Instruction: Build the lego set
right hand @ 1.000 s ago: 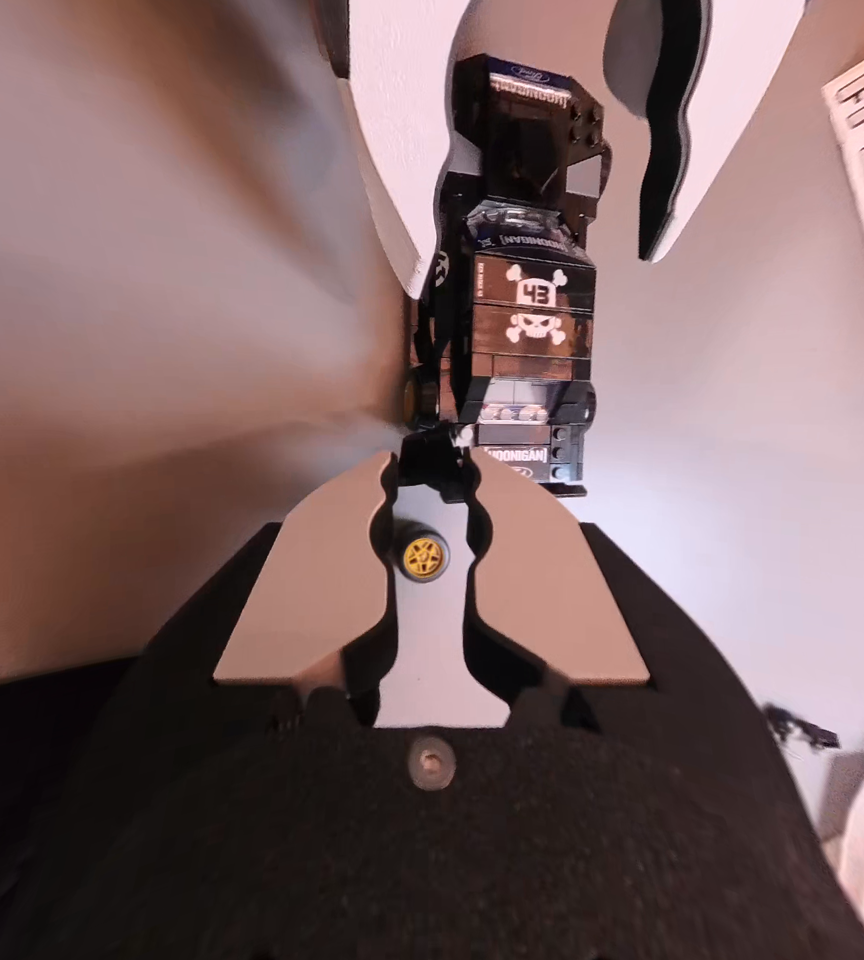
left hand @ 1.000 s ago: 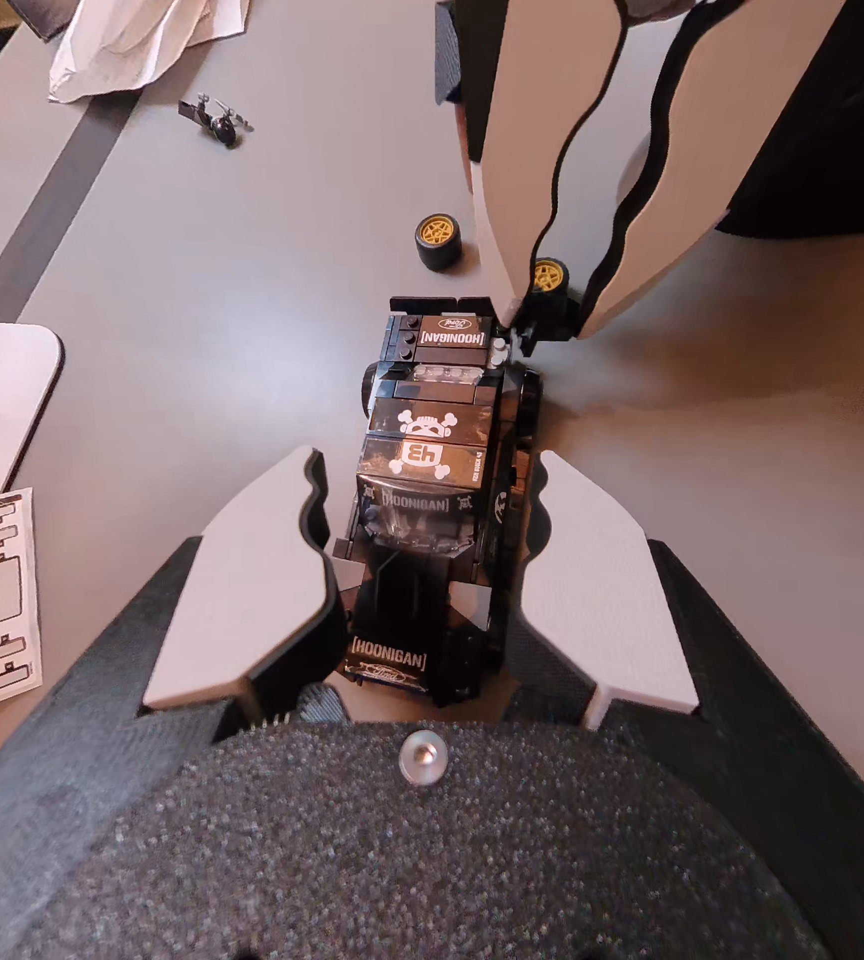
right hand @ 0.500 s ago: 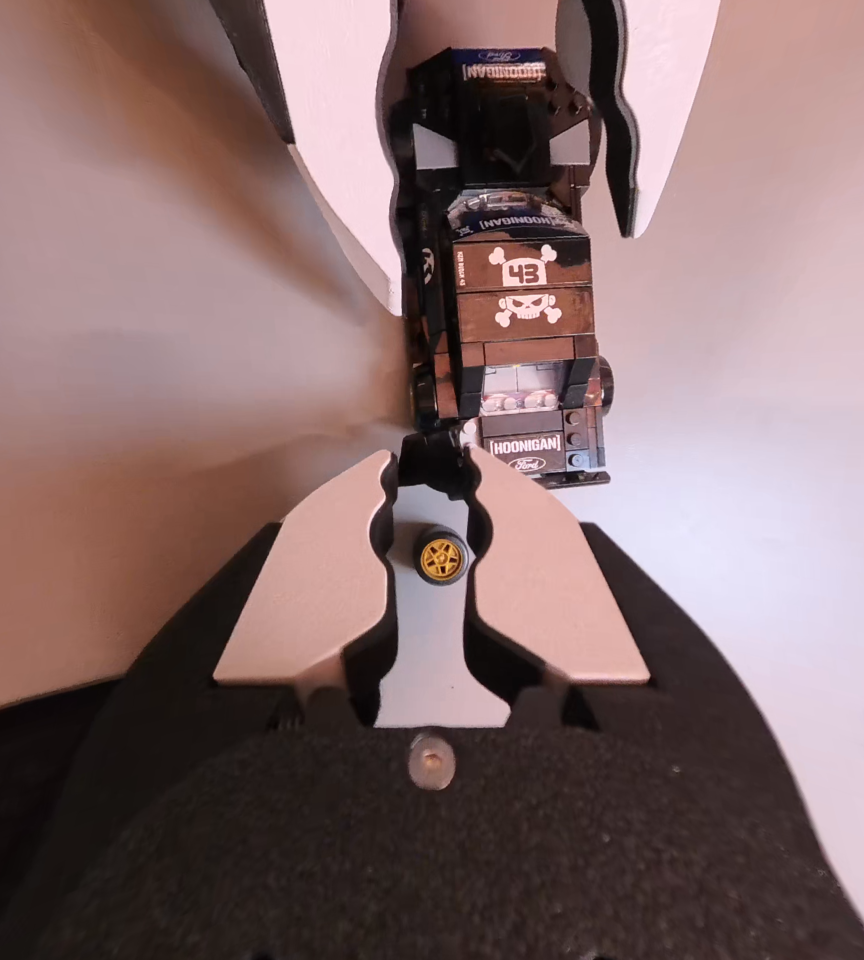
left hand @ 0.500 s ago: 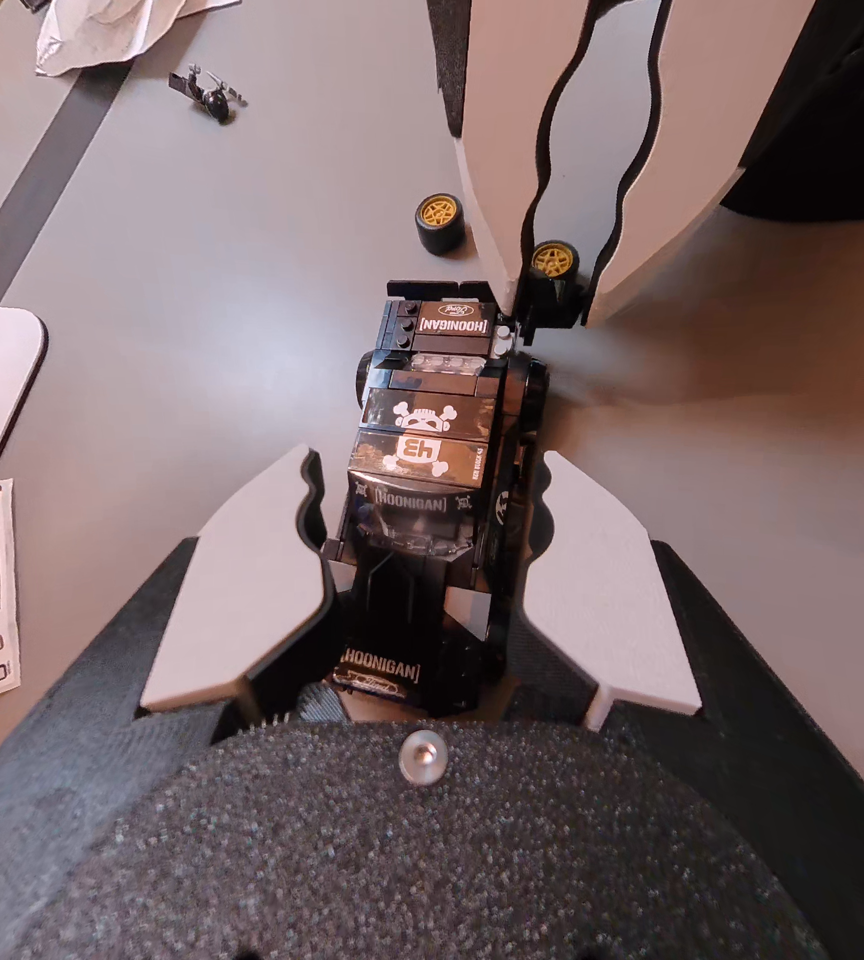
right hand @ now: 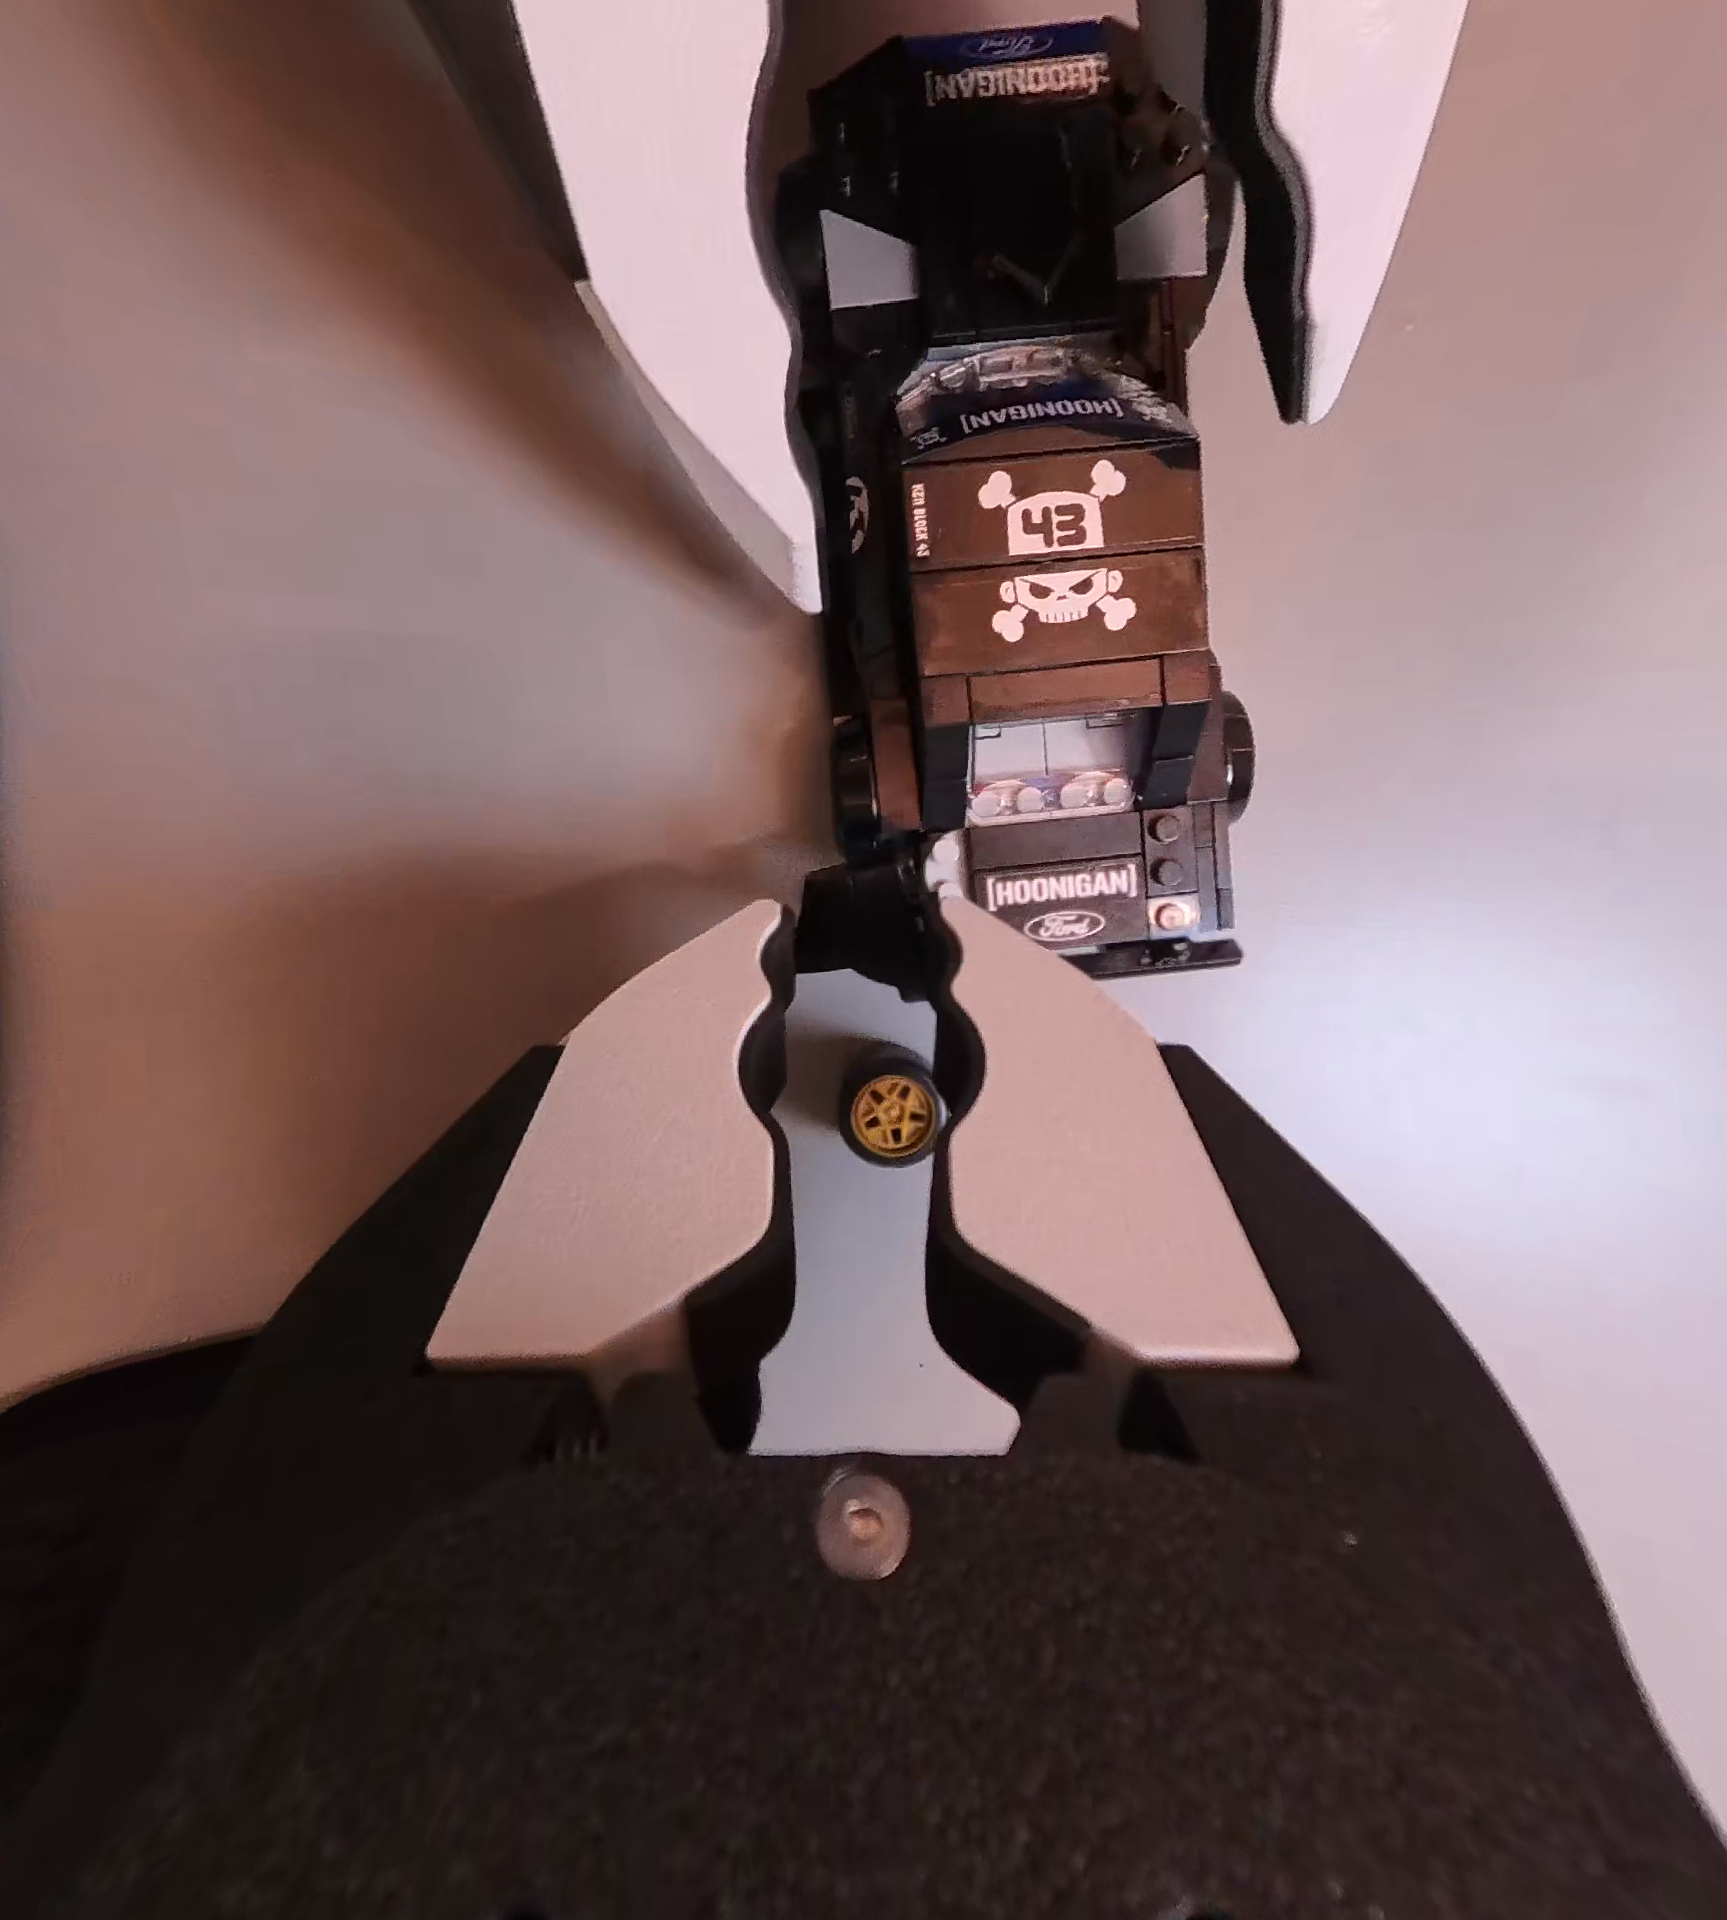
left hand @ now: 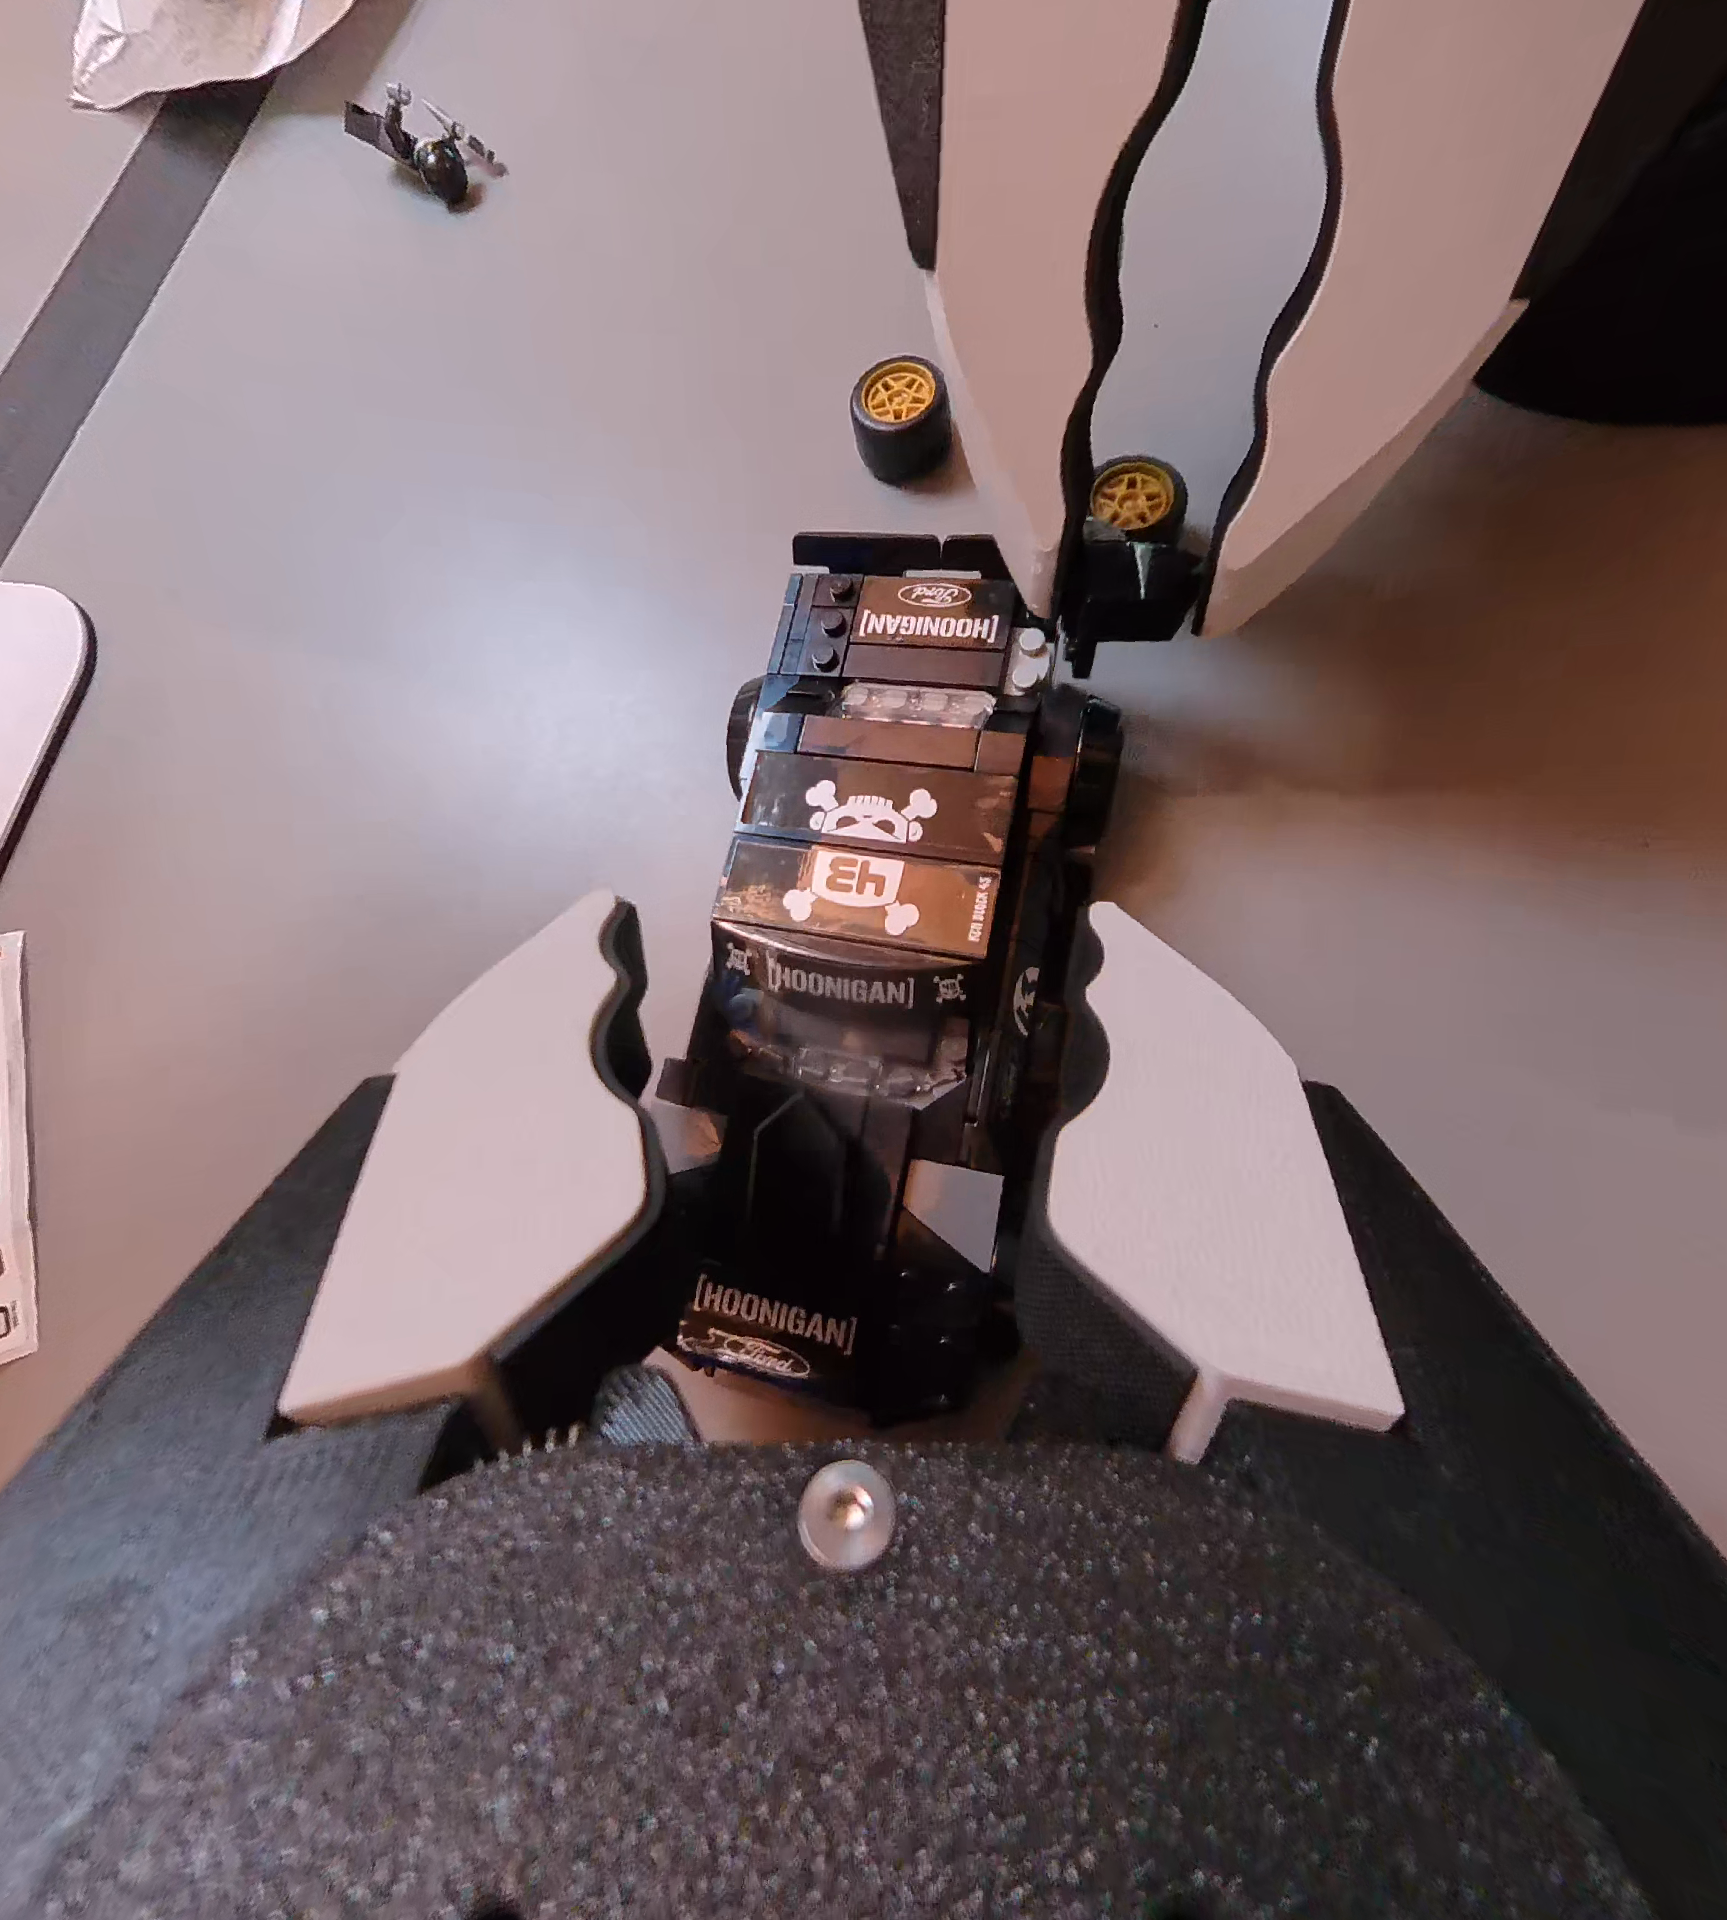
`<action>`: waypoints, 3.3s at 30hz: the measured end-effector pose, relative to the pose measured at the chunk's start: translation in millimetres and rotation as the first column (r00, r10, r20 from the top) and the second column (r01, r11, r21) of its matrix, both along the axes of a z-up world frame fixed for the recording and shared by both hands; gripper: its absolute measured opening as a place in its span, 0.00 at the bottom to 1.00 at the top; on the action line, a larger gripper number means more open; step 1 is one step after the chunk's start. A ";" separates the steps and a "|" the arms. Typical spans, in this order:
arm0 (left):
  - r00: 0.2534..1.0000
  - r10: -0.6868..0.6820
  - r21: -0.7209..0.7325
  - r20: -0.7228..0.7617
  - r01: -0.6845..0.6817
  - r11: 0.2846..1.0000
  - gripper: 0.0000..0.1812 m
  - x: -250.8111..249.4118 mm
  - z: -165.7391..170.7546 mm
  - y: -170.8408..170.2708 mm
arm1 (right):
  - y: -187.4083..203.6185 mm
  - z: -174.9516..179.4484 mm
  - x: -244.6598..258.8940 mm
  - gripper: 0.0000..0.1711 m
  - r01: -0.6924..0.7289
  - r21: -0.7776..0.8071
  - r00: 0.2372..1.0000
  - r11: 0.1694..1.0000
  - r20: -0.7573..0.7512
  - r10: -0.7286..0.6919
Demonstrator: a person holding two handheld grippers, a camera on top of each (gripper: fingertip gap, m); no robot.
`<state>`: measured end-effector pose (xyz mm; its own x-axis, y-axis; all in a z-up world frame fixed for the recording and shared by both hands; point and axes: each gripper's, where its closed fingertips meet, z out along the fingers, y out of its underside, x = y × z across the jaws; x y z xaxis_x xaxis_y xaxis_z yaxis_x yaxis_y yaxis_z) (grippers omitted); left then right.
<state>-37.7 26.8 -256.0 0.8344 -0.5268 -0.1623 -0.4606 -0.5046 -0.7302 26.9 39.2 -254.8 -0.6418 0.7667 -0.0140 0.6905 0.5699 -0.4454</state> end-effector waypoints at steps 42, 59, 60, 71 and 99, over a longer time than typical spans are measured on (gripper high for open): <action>1.000 -0.007 -0.027 0.016 0.007 1.000 0.42 1.2 -7.5 -0.6 | 1.2 4.5 -10.2 0.13 0.060 0.059 0.981 0.996 -0.190 -0.048; 1.000 -0.007 -0.027 0.019 0.008 1.000 0.42 2.5 -7.4 0.0 | -0.3 5.2 0.2 0.13 0.134 0.282 0.900 0.950 -0.435 0.002; 1.000 -0.008 -0.027 0.018 0.008 1.000 0.42 2.4 -7.5 0.1 | 0.1 6.7 0.4 0.13 0.136 0.280 0.900 0.950 -0.436 0.000; 1.000 -0.007 -0.030 0.013 0.008 1.000 0.42 1.3 -7.9 -0.4 | -1.0 1.2 7.8 0.13 0.125 0.271 0.927 0.955 -0.375 -0.015; 0.998 -0.055 -0.102 -0.004 0.055 0.993 0.46 -1.6 -2.0 4.4 | 1.9 -2.2 -2.4 0.13 0.135 0.267 0.952 0.954 -0.302 -0.050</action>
<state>-39.3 31.2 -258.0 0.8028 -0.5859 -0.1107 -0.4943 -0.5500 -0.6732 24.5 41.2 -257.0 -0.5116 0.7676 0.3861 0.6117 0.6409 -0.4637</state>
